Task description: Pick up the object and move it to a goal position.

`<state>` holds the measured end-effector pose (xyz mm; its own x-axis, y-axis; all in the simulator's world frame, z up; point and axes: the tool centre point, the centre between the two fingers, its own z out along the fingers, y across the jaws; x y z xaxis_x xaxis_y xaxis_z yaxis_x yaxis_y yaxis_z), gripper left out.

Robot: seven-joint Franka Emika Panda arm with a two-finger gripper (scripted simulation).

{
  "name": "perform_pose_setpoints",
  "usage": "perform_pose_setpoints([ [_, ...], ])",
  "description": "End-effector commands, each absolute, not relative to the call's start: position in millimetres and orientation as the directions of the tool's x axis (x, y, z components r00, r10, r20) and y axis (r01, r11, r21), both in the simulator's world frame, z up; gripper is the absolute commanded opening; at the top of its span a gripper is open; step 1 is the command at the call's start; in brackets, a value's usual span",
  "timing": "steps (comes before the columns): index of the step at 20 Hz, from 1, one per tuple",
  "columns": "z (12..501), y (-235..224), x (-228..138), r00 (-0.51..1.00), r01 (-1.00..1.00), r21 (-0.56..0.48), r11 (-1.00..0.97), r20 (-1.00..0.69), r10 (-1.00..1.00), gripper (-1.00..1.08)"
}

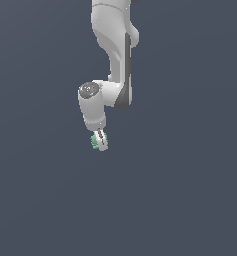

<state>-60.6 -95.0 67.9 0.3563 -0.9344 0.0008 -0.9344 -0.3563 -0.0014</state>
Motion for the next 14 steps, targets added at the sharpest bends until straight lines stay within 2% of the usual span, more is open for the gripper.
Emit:
perform_pose_setpoints([
  [1, 67, -95, -61, 0.356, -0.935, 0.000, -0.356, 0.000, -0.935, -1.00],
  [14, 80, -92, -67, 0.356, -0.934, -0.002, -0.356, 0.000, -0.934, -1.00],
])
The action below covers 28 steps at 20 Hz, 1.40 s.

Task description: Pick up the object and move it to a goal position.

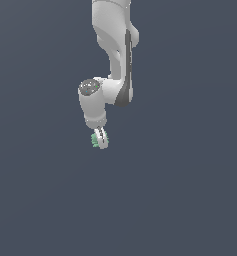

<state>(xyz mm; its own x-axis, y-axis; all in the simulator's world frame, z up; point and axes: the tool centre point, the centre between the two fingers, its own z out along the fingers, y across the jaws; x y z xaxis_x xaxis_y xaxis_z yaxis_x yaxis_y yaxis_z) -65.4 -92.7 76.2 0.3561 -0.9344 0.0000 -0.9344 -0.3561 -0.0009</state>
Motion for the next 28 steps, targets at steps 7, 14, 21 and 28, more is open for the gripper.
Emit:
perform_pose_setpoints([
  [7, 111, -84, -83, 0.356, -0.934, -0.002, -0.356, -0.001, -0.934, -1.00],
  [14, 155, -73, -104, 0.356, -0.935, -0.001, -0.356, -0.001, -0.935, -1.00],
  [21, 185, -66, -117, 0.356, -0.935, 0.000, -0.356, 0.000, -0.935, -1.00],
  [28, 195, -63, -121, 0.356, -0.935, 0.000, -0.356, 0.001, -0.935, -1.00],
])
